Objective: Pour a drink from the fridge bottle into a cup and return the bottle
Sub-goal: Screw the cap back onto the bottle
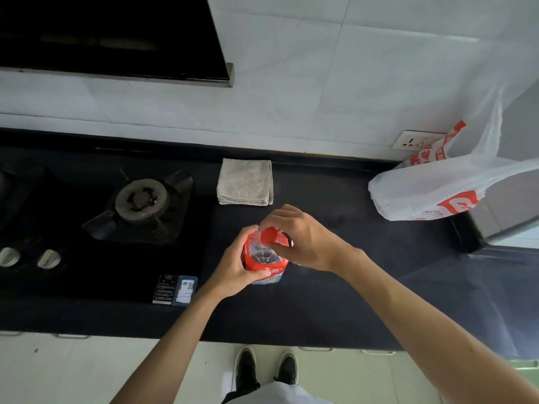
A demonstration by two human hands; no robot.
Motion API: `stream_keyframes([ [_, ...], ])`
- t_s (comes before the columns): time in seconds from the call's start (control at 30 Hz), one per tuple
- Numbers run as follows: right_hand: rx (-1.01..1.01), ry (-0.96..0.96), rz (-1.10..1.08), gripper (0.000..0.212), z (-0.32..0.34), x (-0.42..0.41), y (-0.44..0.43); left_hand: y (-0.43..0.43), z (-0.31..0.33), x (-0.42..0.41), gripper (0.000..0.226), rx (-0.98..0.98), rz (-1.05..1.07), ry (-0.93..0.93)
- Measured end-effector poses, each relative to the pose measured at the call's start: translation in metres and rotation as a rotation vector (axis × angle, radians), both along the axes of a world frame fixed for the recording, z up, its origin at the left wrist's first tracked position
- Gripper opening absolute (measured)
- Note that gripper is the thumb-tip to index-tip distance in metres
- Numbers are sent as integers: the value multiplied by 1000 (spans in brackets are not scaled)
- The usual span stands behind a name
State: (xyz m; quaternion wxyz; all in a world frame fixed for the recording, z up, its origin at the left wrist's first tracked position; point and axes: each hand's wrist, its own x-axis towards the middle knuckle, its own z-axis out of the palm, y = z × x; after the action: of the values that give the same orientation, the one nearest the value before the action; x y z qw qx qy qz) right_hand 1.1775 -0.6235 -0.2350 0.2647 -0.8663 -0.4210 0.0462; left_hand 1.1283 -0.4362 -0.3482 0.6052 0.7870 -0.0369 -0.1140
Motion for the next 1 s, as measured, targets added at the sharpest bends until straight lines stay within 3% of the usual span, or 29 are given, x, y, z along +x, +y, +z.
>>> stream_keyframes([
  [0.23,-111,-41,127,24,12,6,1,1,-2,0,88,2,1,-8],
  [0.5,-134,167,141,29,23,22,0,1,-8,-3,87,14,18,-25],
  [0.7,-244,-101,245,26,20,18,8,0,-6,-2,85,19,18,-50],
  [1.0,-297,-159,311,27,19,20,6,1,-8,-3,87,15,21,-18],
])
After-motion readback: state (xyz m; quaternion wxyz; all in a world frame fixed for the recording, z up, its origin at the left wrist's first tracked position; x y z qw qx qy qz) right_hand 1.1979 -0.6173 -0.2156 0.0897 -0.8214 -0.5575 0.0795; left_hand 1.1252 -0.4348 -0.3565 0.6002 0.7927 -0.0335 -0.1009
